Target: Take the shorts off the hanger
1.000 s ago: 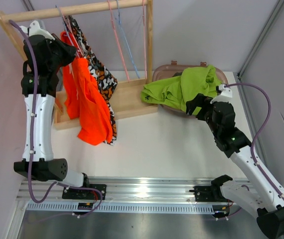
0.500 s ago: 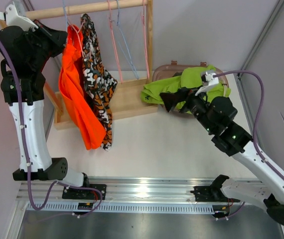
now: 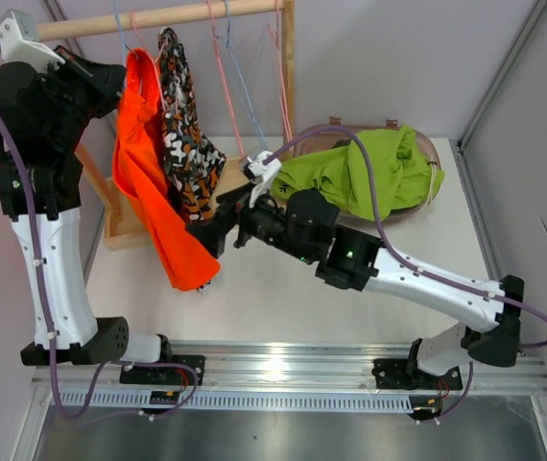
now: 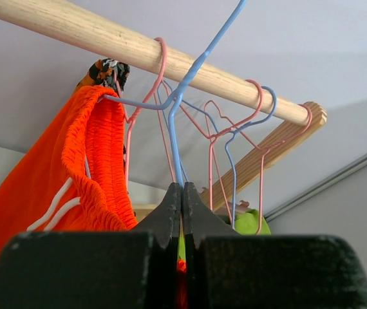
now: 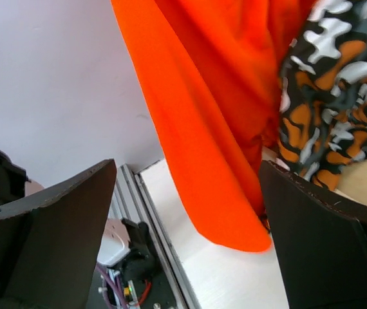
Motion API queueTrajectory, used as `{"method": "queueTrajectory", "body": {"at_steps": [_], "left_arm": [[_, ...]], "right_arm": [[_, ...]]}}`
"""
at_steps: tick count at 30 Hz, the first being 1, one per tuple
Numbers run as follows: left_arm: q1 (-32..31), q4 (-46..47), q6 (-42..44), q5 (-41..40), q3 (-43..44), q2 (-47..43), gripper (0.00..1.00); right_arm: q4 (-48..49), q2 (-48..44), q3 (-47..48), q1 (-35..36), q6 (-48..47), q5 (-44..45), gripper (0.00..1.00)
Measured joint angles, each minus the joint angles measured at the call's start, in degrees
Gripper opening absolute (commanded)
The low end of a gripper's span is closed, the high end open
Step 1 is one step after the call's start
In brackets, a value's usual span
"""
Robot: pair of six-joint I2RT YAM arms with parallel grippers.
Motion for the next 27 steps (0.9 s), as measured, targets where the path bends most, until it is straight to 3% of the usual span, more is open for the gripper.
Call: {"method": "queueTrajectory", "body": {"at_steps": [6,13,18,19,20,21,27], "left_arm": [[0.44,3.19,-1.16,-1.11,-6.71,-5.86,0.0],[0.94,4.33,-1.49,-1.16,-9.55,-8.98,0.0],[2.25,5.16,-2.25,-0.48,-12.09,-10.82,0.0],[2.58,5.38,-2.49,-0.37,-12.52,-11.1,0.0],[3.02,5.7,-2.69,0.0,-13.05,-11.45,0.0],[3.41,6.08,-3.04,0.26,-13.57,-11.78,0.0],[5.92,8.41,-5.49,1.64,-17.44,-14.19,0.0]], "right_arm": [[0.55,8.04,8.5,2.73,-0.59,-0.52,0.99],[-0.13,18.1,24.83,5.27,-3.23,-0.46,0.99],[0.26,22.45,31.04,5.9,-3.82,-0.46,0.96],[0.42,22.97,31.28,5.92,-3.82,-0.46,0.92],[0.44,23.5,31.3,5.97,-3.82,-0.46,0.72],[0.42,24.02,31.3,6.03,-4.11,-0.46,0.63],[-0.2,26.97,30.71,6.99,-3.52,0.04,0.27]]}}
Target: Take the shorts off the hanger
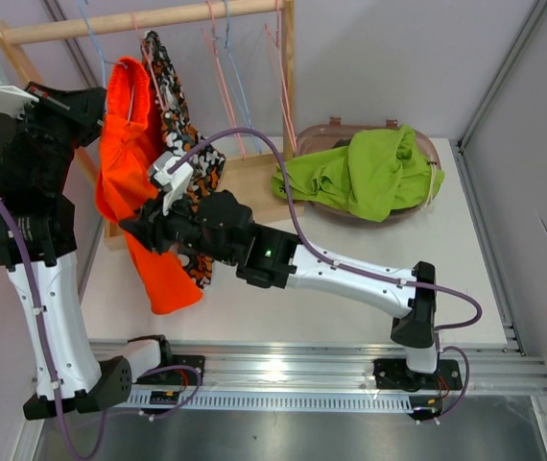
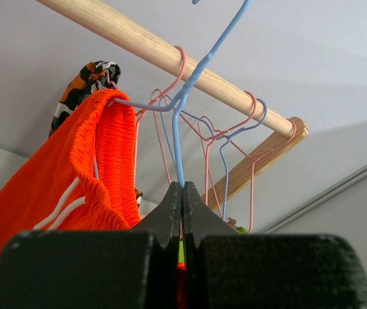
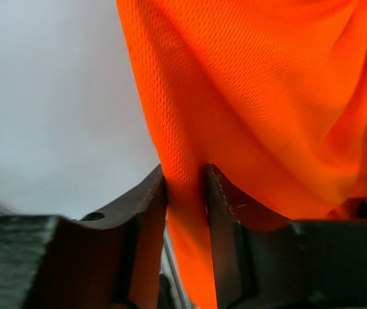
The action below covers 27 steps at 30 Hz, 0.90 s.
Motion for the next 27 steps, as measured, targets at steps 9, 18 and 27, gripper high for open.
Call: {"method": "queueTrajectory", "body": {"at_steps": [9,18,27], "left_arm": [[1.05,2.6,-2.56,2.47,-3.65,-1.55,0.0],[2.71,2.64,-2.54,3.17,-3.54,-0.7,0.0],[4.48,7.74,-2.97,3.32,-0.61,2.45,0.0]], "right_arm": [[0.44,0.0,-1.38,2.64,0.07,2.23,0.0],[-0.37,-0.9,-2.73,11.15,-3.17,10.97,0.0],[-3.5,-3.32,-10.29,19.5,-2.56,14.69,0.0]]}}
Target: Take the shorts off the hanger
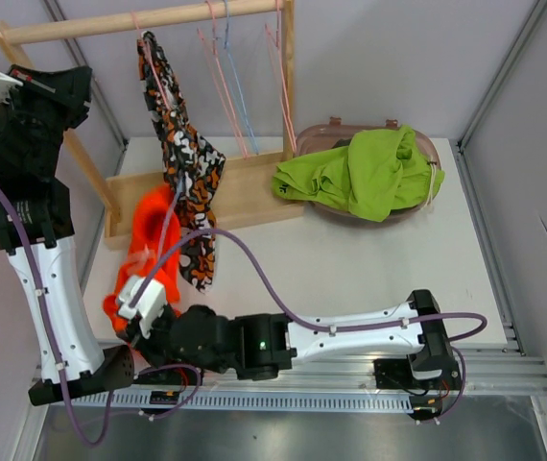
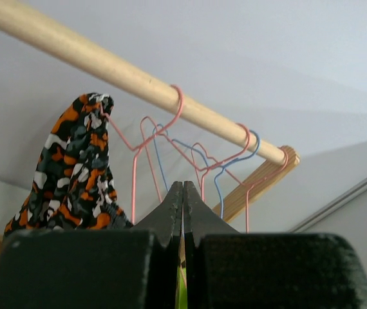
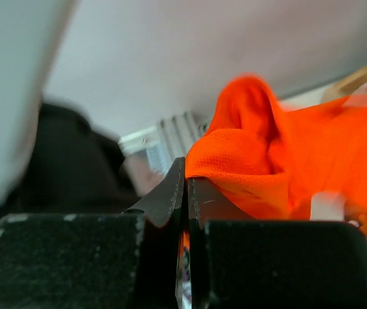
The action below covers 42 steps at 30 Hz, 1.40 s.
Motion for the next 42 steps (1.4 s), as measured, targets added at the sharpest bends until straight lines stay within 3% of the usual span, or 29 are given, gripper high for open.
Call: {"method": "queueTrajectory", "body": {"at_steps": [8,15,17,18,21,23,27,33,42], "left_arm": [[0.72,1.16,-0.02,0.26,2.34,0.44,0.0],[0.81,-1.2,2.19,3.43,-5.18,-5.97,0.0],[0.83,-4.0,3.78,4.76,-8.41,-8.46,0.18],[0.83,-5.84,4.96,5.11,-10.03,-9.6,0.46],[0.85,-10.82,7.98,5.01,-16.63,-13.46,0.75],[0.87,-13.49,9.92,4.74,-22.08,-16.28,0.81],[0.9,-16.72,12.13,4.57,-35.76,-22.18,0.83],[0.9,-19.02,12.26,7.52,-52.09,-28.15,0.8],[-1.09,-18.34,9.27,13.53,-58.84,-33.99,0.79]], "right_arm": [[-3.67,0.15,-5.27,0.66,2.8,-0.15,0.0],[-3.21,0.13,-5.42,-0.9,3.15,0.24,0.0],[-2.6,-1.14,-8.2,-1.09,3.04,1.09,0.0],[-2.6,-2.12,-10.16,-1.09,2.89,1.44,0.0],[-3.48,-7.8,-20.52,-1.11,2.73,2.27,0.0],[-4.46,-11.3,-26.8,-1.2,3.04,2.6,0.0],[-7.21,-15.52,-36.5,-1.81,6.08,2.8,0.0],[-8.81,-15.58,-43.47,-2.6,10.05,1.64,0.0],[-7.56,-11.3,-41.72,-3.91,10.19,-0.48,0.0]]}}
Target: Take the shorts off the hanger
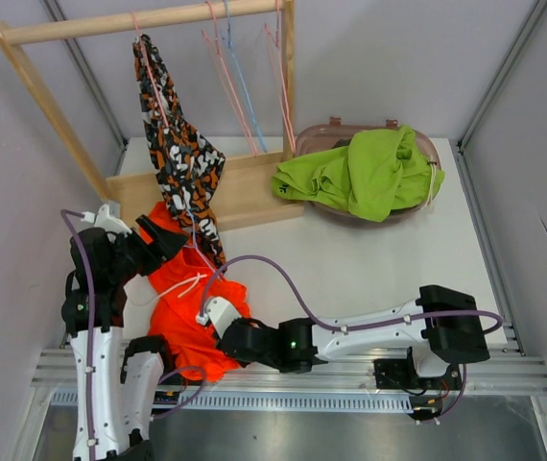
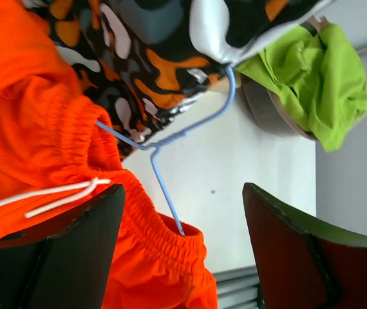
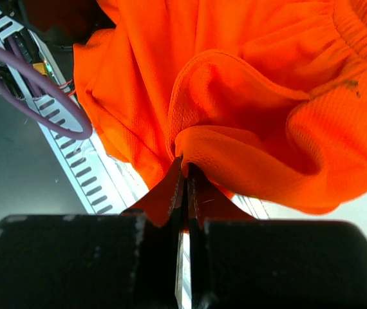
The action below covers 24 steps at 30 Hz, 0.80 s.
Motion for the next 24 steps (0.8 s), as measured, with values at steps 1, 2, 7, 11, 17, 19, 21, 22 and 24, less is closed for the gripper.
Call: {"method": "queueTrajectory", "body": {"at_steps": [1,2,7,11,17,19,21,22,24], "left_arm": [[-0.5,0.59,-0.59,0.61,-0.61,-0.48,0.79],[-0.85,1.01,-1.01,0.96,-1.14,-0.74,0.79],[-2.16,2.54,-3.85,2.25,-5.9,-2.45,0.78],[-5.81,4.87,-6.82,1.31,-11.52,-5.09,0.75],[-15.93,11.47,-12.52,-3.04,-18.08,-5.11,0.73],[-20.04,13.99,-14.32,-5.86,-19.39,-3.98,0.72],[-23.41,15.98,-15.78,-9.05,-19.8,-2.93,0.72],[-24.55,16.81,-16.22,-10.23,-19.8,-2.47,0.72],[-26.43,19.12,-17.22,-13.18,-19.8,-1.09,0.71]], "right_arm": [[0.17,0.31,0.13,-0.24,-0.02,-0.35,0.0],[0.24,0.44,0.2,-0.42,-0.02,-0.44,0.0],[0.87,0.5,0.22,-1.79,0.02,-0.85,0.0],[1.66,0.5,0.2,-3.13,0.04,-1.31,0.0],[2.54,0.26,0.17,-5.29,0.09,-2.34,0.0],[2.6,0.02,0.15,-5.79,0.09,-2.38,0.0],[2.69,-0.35,-0.07,-6.08,0.11,-2.6,0.0],[2.71,-0.57,-0.26,-6.19,0.13,-2.78,0.0],[2.89,-0.94,-0.72,-6.29,0.26,-2.95,0.0]]}}
